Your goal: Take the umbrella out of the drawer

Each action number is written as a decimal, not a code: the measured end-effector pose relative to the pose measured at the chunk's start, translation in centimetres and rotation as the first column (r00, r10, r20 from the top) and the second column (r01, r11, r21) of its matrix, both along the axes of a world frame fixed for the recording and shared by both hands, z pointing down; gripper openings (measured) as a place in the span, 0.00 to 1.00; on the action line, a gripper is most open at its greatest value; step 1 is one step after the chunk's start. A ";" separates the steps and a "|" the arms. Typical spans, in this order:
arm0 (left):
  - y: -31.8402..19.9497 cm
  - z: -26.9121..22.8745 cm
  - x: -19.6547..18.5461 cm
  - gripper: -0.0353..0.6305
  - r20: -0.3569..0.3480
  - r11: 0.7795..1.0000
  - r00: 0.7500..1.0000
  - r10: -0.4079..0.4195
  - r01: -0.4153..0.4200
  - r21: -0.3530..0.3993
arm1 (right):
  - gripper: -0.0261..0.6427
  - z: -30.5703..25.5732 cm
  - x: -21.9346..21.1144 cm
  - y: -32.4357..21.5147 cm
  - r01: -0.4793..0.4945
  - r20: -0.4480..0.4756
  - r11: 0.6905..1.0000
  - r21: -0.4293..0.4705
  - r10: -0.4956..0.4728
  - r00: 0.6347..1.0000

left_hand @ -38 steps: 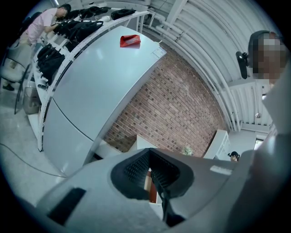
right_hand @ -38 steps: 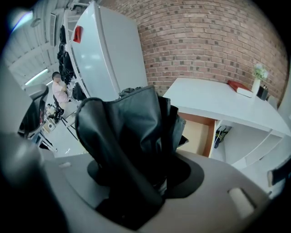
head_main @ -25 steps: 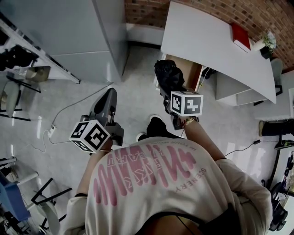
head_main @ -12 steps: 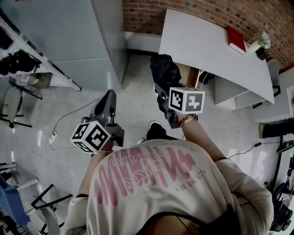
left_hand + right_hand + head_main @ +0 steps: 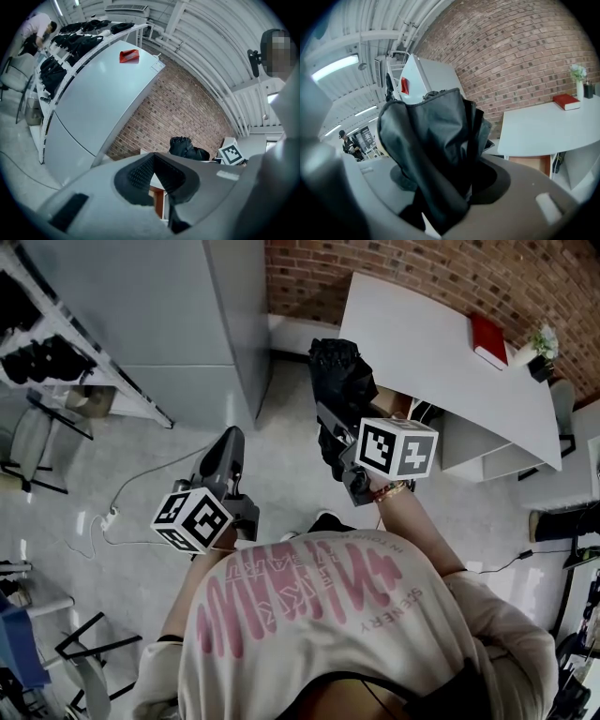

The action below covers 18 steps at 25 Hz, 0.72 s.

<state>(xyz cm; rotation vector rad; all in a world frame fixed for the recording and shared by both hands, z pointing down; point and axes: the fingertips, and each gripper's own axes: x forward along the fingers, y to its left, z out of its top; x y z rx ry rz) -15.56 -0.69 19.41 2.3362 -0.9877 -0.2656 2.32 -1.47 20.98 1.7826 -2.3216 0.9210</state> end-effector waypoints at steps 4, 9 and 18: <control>-0.5 -0.7 0.3 0.06 0.008 1.000 1.000 -0.017 0.016 0.023 | 0.44 -2.1 0.0 -0.8 0.022 0.017 0.998 0.057 -0.023 1.000; -1.4 -1.2 1.9 0.05 0.010 0.998 0.999 -0.042 0.042 0.049 | 0.44 -3.5 1.0 -1.9 0.056 0.031 0.994 0.095 -0.059 0.998; -2.7 -2.0 6.1 0.06 0.027 0.994 0.995 -0.091 0.089 0.062 | 0.44 -5.1 4.8 -4.0 0.109 0.020 0.986 0.129 -0.113 0.993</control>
